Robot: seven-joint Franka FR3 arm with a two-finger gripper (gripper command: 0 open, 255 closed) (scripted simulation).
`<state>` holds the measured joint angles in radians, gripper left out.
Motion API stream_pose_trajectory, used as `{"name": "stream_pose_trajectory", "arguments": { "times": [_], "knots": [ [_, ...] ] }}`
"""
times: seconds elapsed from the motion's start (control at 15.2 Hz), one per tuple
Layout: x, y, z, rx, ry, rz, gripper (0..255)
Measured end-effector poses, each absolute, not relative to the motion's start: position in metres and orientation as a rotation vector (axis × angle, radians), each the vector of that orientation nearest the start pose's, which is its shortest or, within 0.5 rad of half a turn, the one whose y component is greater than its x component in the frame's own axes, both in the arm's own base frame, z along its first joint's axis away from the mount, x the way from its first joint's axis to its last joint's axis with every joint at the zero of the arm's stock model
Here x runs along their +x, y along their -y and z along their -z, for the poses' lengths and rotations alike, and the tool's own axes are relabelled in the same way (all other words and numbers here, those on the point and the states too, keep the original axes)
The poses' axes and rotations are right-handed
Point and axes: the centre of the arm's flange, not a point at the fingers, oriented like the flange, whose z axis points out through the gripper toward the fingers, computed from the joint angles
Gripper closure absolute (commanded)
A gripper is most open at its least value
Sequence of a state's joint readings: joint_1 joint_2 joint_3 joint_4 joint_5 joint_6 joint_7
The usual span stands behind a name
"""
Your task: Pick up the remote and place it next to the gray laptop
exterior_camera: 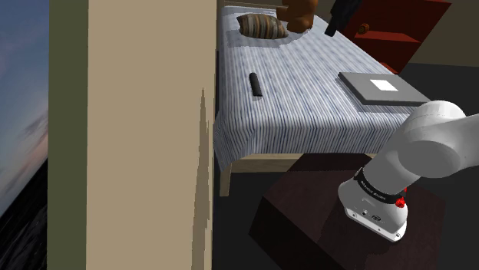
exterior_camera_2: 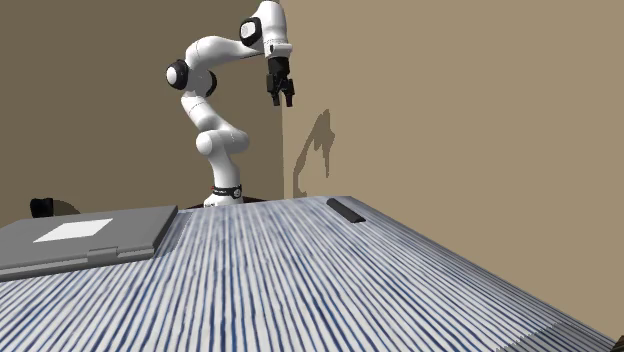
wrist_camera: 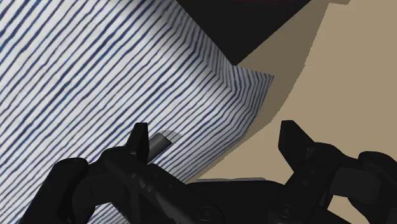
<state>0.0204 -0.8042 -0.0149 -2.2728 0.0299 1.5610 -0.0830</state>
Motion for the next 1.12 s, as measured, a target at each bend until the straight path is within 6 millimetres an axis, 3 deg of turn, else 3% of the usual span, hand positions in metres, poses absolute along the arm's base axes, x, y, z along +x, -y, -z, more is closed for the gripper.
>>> {"name": "stream_pose_trajectory", "arguments": {
  "times": [0.2,0.59,1.12],
  "knots": [
    [0.314,-0.004,-0.625,-3.098,0.093,0.14,0],
    [0.371,-0.004,-0.574,-3.087,-0.165,0.12,0],
    [0.45,0.011,-0.502,-3.037,-0.52,0.092,0]
  ]
}}
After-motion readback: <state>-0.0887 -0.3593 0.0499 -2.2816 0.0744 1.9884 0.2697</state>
